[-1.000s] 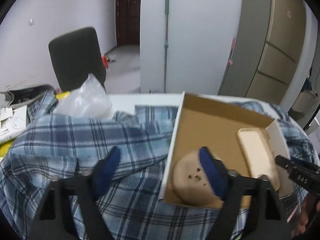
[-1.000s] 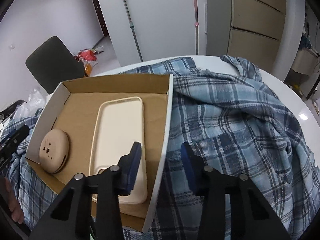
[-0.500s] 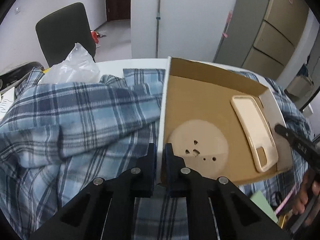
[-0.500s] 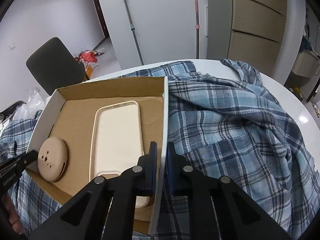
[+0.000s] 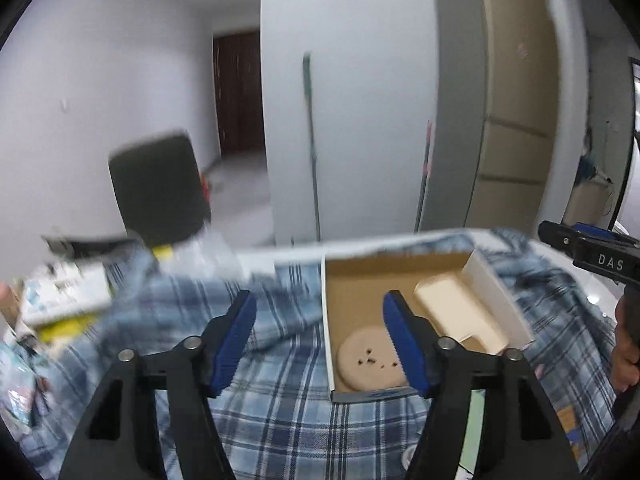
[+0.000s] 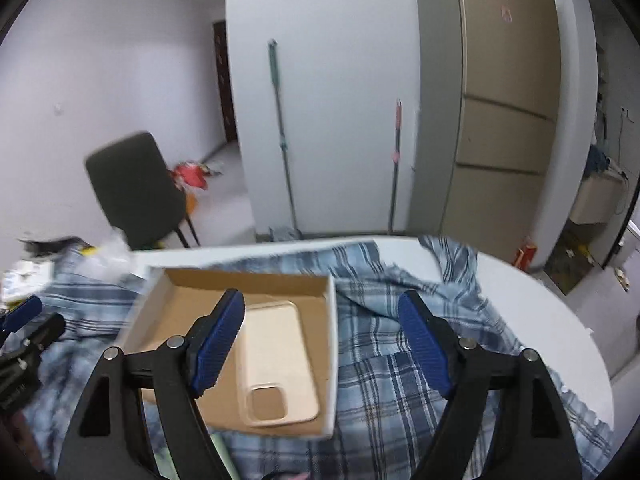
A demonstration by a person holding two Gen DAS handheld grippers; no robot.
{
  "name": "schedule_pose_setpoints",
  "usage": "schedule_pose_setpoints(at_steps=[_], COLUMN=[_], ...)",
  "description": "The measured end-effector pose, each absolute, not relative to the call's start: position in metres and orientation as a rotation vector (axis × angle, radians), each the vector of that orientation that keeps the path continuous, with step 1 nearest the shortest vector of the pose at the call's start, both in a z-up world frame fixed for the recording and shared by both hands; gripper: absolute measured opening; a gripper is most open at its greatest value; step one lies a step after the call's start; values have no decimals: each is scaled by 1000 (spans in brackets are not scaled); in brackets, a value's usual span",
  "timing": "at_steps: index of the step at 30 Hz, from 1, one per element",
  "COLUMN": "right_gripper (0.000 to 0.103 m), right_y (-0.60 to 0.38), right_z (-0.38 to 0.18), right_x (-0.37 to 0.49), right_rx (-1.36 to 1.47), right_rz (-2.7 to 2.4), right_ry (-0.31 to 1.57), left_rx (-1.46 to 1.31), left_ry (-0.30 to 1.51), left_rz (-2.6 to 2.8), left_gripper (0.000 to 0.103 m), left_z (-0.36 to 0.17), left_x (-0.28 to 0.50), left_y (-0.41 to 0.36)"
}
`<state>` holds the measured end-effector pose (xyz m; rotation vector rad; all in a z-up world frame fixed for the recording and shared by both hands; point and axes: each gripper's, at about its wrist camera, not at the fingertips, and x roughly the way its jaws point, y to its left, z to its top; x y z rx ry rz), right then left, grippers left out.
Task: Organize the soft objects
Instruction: 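Lower the sponge puff into the box and open the left gripper, then grasp the gold cigarette box with the right gripper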
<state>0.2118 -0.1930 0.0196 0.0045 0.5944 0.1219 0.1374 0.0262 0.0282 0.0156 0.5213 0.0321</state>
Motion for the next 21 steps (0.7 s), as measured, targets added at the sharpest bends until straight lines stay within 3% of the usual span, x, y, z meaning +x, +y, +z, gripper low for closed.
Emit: schedule_pose_setpoints(at_steps=[2, 4, 9, 21], right_gripper=[79, 85, 85, 85], right_y=[-192, -191, -191, -212], right_z=[36, 46, 47, -13], right_x=[188, 162, 99, 44], right_rx=[0, -21, -31, 15], right_rz=[163, 163, 194, 167], right_ry=[558, 515, 444, 578], left_rx=[32, 30, 79, -16], left_ry=[456, 378, 213, 340], left_rz=[29, -3, 22, -99], left_gripper=[97, 103, 103, 103], left_z=[43, 56, 59, 16], left_x=[113, 85, 24, -12], left_y=[18, 12, -7, -6])
